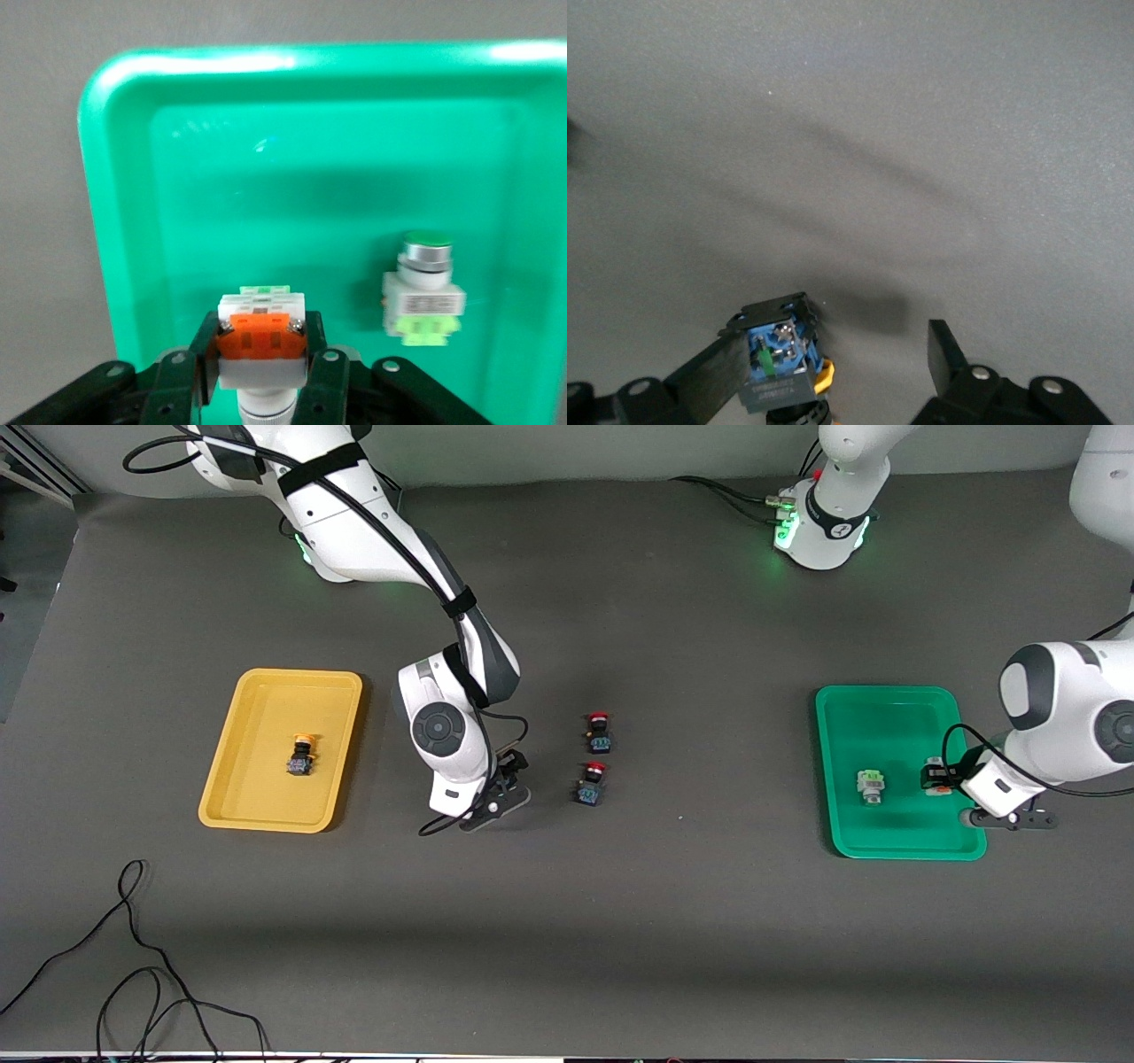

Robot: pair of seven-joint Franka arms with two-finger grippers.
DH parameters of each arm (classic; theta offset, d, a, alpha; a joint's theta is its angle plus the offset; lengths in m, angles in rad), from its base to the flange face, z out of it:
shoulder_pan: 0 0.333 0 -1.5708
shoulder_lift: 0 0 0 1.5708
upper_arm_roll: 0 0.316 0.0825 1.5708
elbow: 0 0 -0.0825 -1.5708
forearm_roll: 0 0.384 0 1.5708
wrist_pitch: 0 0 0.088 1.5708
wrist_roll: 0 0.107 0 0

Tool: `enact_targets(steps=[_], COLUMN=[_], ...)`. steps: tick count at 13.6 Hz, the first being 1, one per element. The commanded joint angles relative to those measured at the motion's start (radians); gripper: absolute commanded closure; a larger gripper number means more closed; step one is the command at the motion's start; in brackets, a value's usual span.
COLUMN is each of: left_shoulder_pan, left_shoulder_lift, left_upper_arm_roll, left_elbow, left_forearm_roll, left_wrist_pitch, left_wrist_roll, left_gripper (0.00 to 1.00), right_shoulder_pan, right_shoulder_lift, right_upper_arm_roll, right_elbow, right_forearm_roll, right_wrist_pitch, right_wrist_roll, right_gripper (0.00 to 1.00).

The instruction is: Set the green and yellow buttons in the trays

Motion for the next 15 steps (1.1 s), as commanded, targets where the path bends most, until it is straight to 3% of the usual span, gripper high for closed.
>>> enact_targets(steps=[1, 2, 3, 6, 13, 15], left_shoulder_pan=[0.005, 0.004, 0.002, 0.002, -0.004, -0.005], left_shoulder_lift=[0.004, 0.011, 0.012, -0.012, -0.112, -0.178], left_upper_arm_roll=[0.009, 0.009, 0.009, 0.006, -0.072, -0.080], left_elbow=[-0.016, -0.013, -0.009, 0.025, 0.419, 0.462], left_forearm_roll=[0.026, 0.026, 0.026, 0.026, -0.072, -0.123], left_wrist_pitch=[0.033, 0.034, 0.032, -0.031, -0.607, -0.687], left_wrist_roll=[0.014, 0.016, 0.017, 0.019, 0.017, 0.017], left_gripper=[0.73, 0.49, 0.05, 0.01, 0.00, 0.00], right_shoulder_pan=[0.013, 0.010, 0.010, 0.011, 0.046, 0.051], right_shoulder_lift=[-0.018, -0.025, -0.035, -0.056, -0.042, -0.035], right_upper_arm_roll=[-0.009, -0.009, -0.009, -0.007, -0.009, -0.010], right_elbow=[-0.008, -0.008, -0.007, -0.007, -0.028, -0.030], right_forearm_roll=[0.011, 0.015, 0.019, 0.033, 0.041, 0.039], right_wrist_pitch=[0.003, -0.008, -0.020, -0.063, -0.063, -0.059], right_wrist_roll=[-0.023, -0.025, -0.023, -0.009, -0.009, -0.011], right_gripper=[0.11, 0.11, 0.11, 0.11, 0.11, 0.16])
